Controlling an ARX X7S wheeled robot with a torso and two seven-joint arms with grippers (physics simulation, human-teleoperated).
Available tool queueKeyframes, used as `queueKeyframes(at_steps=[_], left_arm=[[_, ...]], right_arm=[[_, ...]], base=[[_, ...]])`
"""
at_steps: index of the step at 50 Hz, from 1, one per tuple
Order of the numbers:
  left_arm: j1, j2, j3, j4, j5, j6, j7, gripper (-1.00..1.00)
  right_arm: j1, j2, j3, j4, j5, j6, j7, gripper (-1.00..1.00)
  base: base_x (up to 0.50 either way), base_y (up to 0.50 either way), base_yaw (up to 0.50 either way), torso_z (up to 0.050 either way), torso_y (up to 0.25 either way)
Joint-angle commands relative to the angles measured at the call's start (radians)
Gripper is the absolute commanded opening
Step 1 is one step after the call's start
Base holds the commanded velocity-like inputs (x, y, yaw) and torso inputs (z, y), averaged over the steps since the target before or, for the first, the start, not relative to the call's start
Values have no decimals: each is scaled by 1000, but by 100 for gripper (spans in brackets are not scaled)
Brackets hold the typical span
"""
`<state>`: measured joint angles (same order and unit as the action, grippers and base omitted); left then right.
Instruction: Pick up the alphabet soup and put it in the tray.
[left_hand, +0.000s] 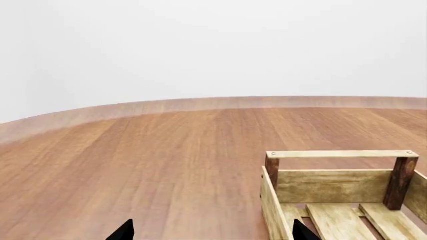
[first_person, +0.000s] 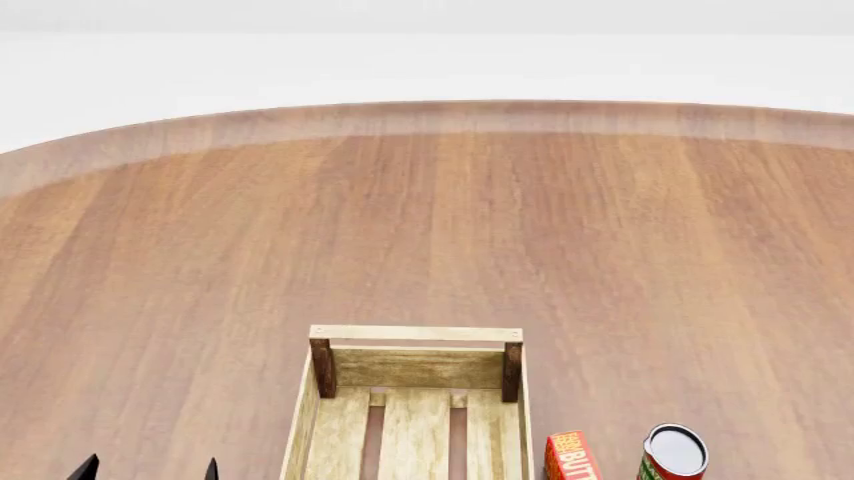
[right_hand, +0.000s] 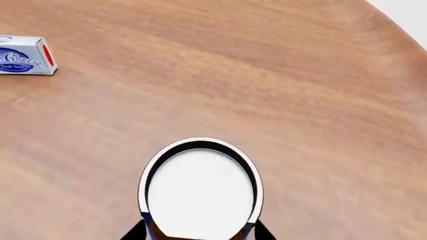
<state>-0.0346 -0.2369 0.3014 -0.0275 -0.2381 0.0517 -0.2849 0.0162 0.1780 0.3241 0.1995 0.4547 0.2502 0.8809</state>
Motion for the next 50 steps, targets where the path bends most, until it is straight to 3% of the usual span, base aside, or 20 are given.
queueKeyframes(at_steps=[1,29,50], left_arm=[[1,-4,6,2,-1,1,-5,100],[-4,-10,15,-7,-15,7,-11,100],[-7,-15,24,-7,-19,8,-18,100]], right_arm=[[-23,10,-34,-101,-29,15,12,-100],[-27,62,-165,-504,53,195,-15,-100],[46,100,-319,-623,66,277,-80,-100]], base=[[0,0,0,0,0],[0,0,0,0,1],[0,0,0,0,0]])
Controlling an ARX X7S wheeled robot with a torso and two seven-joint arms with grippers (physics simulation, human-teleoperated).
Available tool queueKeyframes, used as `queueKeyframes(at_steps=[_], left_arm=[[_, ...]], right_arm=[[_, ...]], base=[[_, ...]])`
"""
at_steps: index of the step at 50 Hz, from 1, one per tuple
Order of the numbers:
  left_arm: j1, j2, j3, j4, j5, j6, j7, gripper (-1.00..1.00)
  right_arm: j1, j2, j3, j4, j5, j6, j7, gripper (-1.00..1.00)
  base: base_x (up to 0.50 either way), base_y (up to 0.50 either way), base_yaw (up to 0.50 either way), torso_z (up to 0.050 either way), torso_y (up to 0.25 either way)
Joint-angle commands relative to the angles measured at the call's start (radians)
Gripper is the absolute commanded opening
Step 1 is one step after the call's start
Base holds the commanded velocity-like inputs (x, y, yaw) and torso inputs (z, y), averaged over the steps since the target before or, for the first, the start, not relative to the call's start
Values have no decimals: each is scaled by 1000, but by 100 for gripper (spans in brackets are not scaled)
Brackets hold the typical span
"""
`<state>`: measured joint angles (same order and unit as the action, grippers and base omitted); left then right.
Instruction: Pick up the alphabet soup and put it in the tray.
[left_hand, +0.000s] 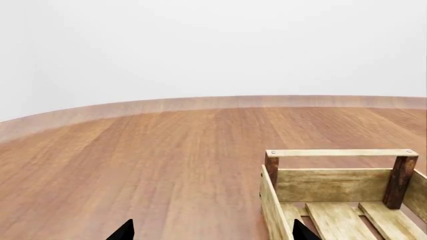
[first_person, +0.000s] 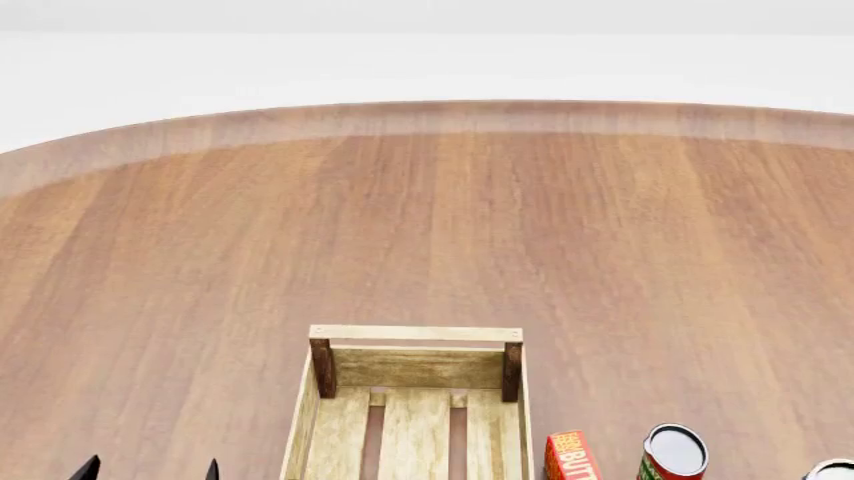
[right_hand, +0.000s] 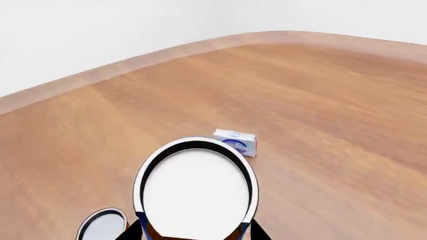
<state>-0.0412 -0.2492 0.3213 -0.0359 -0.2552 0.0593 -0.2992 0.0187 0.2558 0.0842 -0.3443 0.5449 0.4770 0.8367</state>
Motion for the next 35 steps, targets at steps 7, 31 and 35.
queueKeyframes(at_steps=[7,31,35], left_arm=[[0,-5,8,3,-3,1,-6,100],[1,-12,16,8,-9,2,-15,100],[-1,-12,18,6,-11,3,-15,100]], right_arm=[[84,27,-132,-108,-18,82,-54,-100],[194,12,-280,-112,-27,122,-109,-100],[219,8,-314,-82,-34,118,-136,-100]], base=[[0,0,0,0,0],[0,0,0,0,1],[0,0,0,0,0]])
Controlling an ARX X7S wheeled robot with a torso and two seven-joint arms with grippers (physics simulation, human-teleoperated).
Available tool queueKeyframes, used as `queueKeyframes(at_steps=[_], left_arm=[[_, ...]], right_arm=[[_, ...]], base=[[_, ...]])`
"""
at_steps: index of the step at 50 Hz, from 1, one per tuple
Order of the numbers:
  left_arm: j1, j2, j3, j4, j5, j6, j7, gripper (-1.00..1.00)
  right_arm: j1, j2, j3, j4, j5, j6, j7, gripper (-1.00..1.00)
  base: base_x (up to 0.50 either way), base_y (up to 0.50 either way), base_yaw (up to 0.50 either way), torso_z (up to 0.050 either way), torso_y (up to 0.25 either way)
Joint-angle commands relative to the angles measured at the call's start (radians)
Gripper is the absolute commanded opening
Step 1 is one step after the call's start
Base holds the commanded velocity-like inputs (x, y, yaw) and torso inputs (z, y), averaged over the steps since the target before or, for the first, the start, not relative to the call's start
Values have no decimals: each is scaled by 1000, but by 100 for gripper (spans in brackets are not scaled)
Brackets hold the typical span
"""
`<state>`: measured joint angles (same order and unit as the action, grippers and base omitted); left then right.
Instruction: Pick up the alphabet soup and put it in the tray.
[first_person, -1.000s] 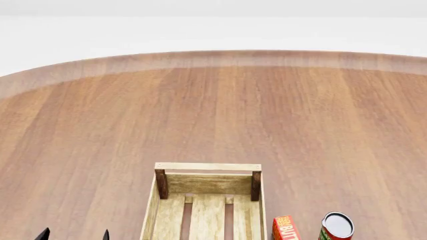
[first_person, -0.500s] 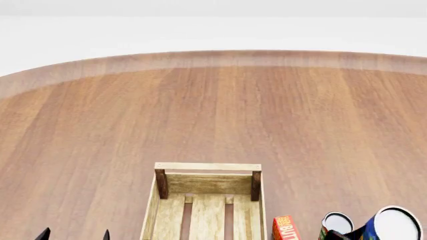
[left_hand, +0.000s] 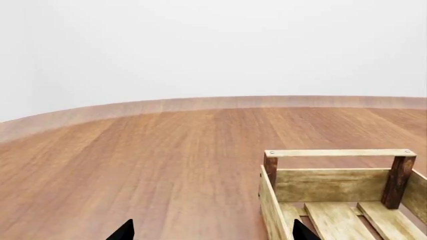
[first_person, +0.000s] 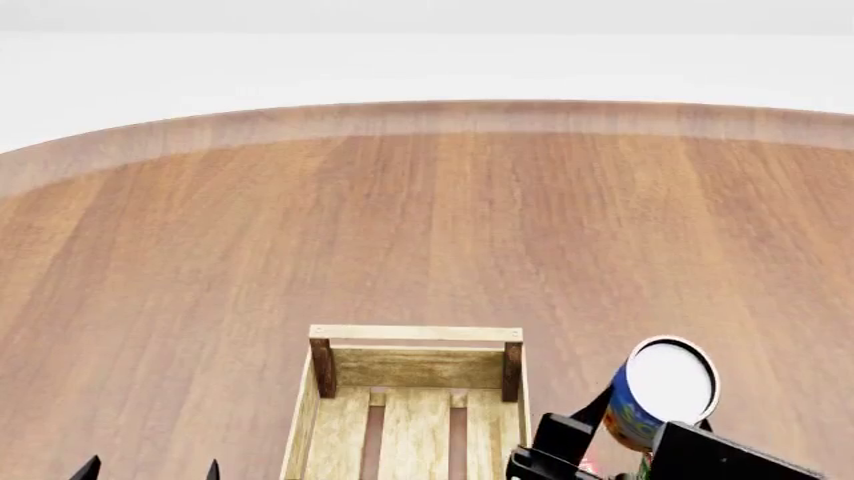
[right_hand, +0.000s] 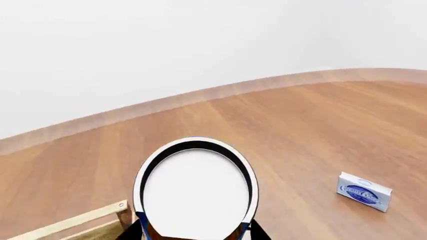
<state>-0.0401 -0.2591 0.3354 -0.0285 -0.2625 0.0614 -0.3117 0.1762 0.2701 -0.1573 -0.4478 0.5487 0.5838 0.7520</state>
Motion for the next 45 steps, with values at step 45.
queueKeyframes(at_steps=[45], left_arm=[[-5,-12,18,-3,-14,8,-13,100]], right_arm=[[278,-110,-419,596,-172,-197,-420,-100]], base=[[0,0,0,0,1]])
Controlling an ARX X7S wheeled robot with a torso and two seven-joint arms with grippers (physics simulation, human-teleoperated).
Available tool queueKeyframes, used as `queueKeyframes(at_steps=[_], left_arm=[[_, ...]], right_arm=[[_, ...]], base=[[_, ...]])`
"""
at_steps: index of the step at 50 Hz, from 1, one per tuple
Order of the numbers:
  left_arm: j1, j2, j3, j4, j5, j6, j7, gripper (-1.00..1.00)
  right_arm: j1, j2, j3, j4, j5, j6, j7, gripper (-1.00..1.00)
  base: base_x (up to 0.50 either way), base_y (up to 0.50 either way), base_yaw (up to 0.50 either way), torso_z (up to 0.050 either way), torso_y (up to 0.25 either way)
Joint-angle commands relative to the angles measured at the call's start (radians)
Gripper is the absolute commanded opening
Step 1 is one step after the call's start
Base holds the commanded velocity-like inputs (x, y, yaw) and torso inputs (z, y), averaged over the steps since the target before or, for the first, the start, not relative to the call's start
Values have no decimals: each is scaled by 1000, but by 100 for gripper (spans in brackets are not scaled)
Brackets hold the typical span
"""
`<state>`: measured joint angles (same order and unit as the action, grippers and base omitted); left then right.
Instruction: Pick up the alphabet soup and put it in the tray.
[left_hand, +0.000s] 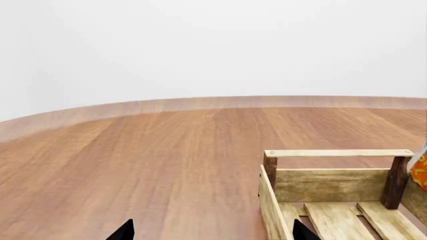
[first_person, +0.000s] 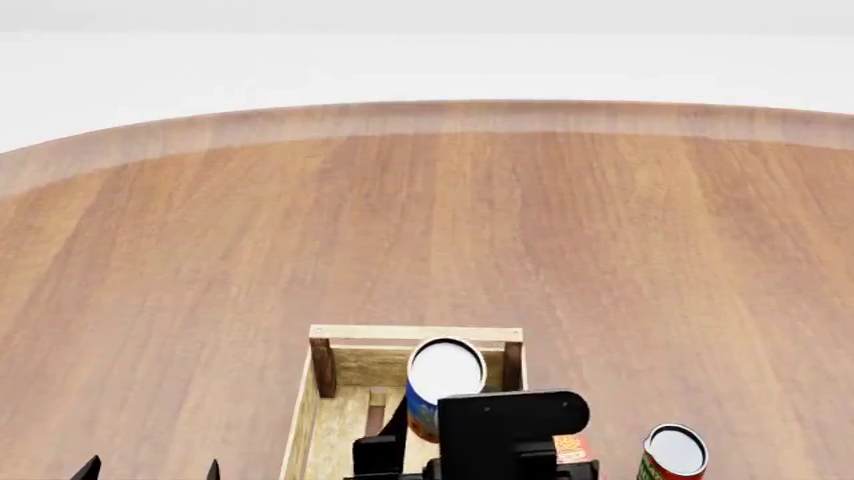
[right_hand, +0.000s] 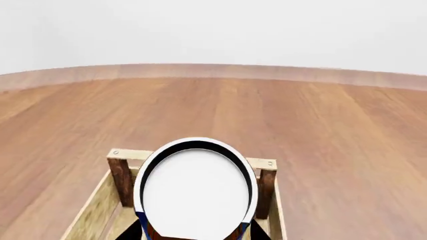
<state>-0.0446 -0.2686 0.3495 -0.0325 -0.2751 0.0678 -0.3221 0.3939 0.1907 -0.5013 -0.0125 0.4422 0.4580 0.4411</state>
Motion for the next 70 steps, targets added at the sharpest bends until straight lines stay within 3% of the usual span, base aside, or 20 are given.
queueKeyframes(at_steps=[1,20,40,70], left_arm=[[0,-3,4,0,-2,1,-3,100],[-3,-6,11,-1,-7,2,-6,100],[-4,-10,15,0,-14,2,-11,100],[-5,-16,24,-2,-18,7,-19,100]], right_arm=[[66,-34,-82,180,-73,-82,-117,-100],[160,-61,-179,457,-136,-238,-283,-100],[220,-120,-194,742,-136,-387,-366,-100],[237,-142,-213,880,-116,-447,-383,-100]], base=[[0,0,0,0,0],[0,0,0,0,1],[0,0,0,0,1],[0,0,0,0,1]])
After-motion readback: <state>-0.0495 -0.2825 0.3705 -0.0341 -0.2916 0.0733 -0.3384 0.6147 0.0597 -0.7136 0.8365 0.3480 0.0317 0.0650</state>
